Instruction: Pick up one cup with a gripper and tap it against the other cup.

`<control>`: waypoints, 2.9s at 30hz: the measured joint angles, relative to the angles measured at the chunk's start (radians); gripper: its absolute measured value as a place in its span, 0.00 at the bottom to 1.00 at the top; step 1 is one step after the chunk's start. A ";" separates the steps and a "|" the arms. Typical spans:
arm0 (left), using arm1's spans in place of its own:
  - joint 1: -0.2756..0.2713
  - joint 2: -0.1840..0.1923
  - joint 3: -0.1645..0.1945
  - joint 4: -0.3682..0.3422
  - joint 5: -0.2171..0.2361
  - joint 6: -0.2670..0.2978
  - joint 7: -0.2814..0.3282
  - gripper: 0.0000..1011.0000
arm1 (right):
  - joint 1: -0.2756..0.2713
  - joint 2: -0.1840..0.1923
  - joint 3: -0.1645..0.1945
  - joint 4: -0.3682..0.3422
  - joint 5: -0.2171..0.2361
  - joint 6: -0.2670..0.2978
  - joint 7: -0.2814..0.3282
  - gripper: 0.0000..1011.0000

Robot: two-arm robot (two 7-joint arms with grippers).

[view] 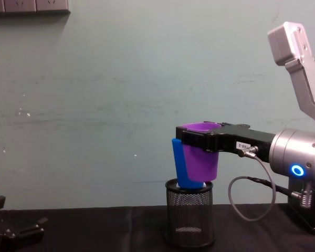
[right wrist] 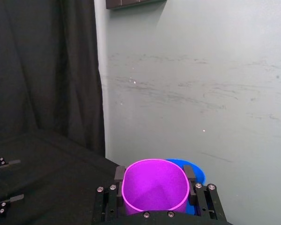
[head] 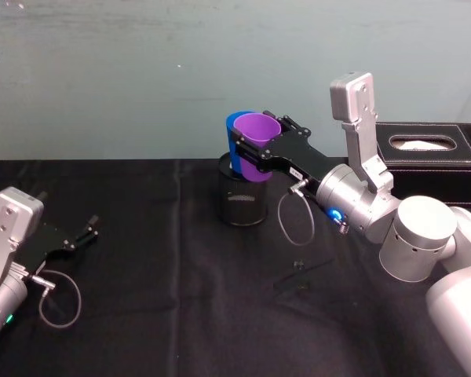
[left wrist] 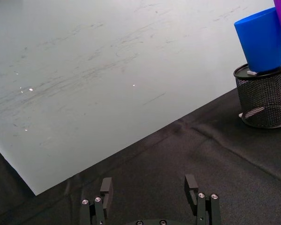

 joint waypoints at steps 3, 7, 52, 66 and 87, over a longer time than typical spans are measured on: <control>0.000 0.000 0.000 0.000 0.000 0.000 0.000 0.99 | 0.000 0.000 0.000 0.000 0.000 0.000 0.000 0.74; 0.000 0.000 0.000 0.000 0.000 0.000 0.000 0.99 | 0.000 0.000 0.000 0.000 0.000 0.000 0.000 0.74; 0.000 0.000 0.000 0.000 0.000 0.000 0.000 0.99 | -0.271 0.091 0.001 -0.238 0.000 -0.065 0.007 0.74; 0.000 0.000 0.000 0.000 0.000 0.000 0.000 0.99 | -0.401 0.094 0.026 -0.236 -0.033 -0.179 -0.012 0.74; 0.000 0.000 0.000 0.000 0.000 0.000 0.000 0.99 | -0.421 0.052 0.047 -0.136 -0.066 -0.270 0.012 0.74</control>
